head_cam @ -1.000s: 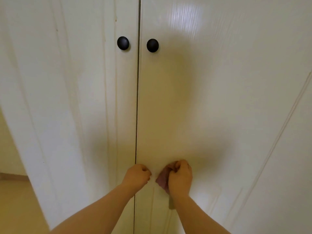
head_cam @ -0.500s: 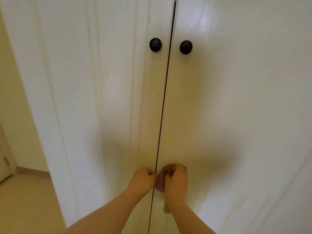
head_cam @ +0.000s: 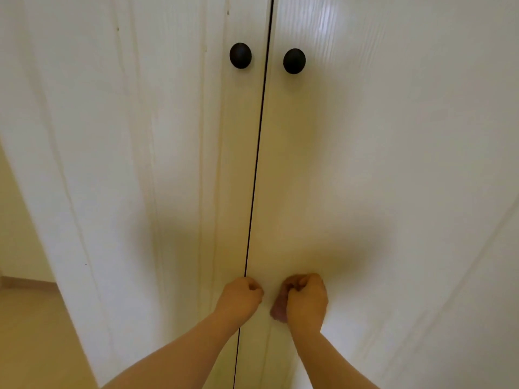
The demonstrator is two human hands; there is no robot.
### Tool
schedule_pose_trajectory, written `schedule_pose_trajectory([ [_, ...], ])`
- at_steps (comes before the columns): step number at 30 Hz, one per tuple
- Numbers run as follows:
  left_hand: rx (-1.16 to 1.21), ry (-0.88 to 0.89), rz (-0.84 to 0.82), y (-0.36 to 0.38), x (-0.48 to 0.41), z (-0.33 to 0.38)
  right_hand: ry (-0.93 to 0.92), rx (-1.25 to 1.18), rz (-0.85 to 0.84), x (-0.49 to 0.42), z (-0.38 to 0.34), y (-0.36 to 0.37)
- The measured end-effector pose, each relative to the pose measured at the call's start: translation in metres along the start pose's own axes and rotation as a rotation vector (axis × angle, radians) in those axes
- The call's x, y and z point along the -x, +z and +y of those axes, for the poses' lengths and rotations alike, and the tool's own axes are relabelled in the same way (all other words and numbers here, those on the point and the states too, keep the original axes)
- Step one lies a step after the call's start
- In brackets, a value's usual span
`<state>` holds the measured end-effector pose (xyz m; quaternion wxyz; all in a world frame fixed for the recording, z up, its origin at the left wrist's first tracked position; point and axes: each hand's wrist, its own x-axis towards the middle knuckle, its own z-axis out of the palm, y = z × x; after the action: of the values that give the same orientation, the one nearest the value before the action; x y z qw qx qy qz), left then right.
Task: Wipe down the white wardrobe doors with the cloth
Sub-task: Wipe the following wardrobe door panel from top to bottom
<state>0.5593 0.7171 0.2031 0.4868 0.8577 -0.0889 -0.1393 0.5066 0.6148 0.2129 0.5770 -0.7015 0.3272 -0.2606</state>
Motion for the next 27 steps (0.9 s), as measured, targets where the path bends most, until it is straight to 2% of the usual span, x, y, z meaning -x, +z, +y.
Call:
schedule_pose_trajectory([
  [2, 0.013, -0.013, 0.04, 0.0, -0.002, 0.0, -0.004, -0.032, -0.105, 0.008, -0.002, 0.02],
  [5, 0.038, -0.038, 0.085, -0.006, -0.007, 0.002, -0.13, 0.081, -0.132, 0.008, -0.006, 0.031],
  [7, 0.01, -0.049, 0.097, -0.005, -0.008, 0.005, -0.124, 0.114, -0.151, 0.008, -0.01, 0.022],
  [10, -0.008, -0.042, 0.063, 0.014, -0.01, 0.016, -0.066, 0.045, -0.057, -0.004, -0.008, -0.003],
  [14, -0.006, 0.0, -0.023, 0.056, -0.005, 0.042, -0.054, 0.111, 0.054, -0.032, 0.008, -0.049],
  [27, 0.058, 0.012, -0.058, 0.179, 0.02, 0.11, -0.048, 0.242, 0.157, -0.121, 0.045, -0.216],
])
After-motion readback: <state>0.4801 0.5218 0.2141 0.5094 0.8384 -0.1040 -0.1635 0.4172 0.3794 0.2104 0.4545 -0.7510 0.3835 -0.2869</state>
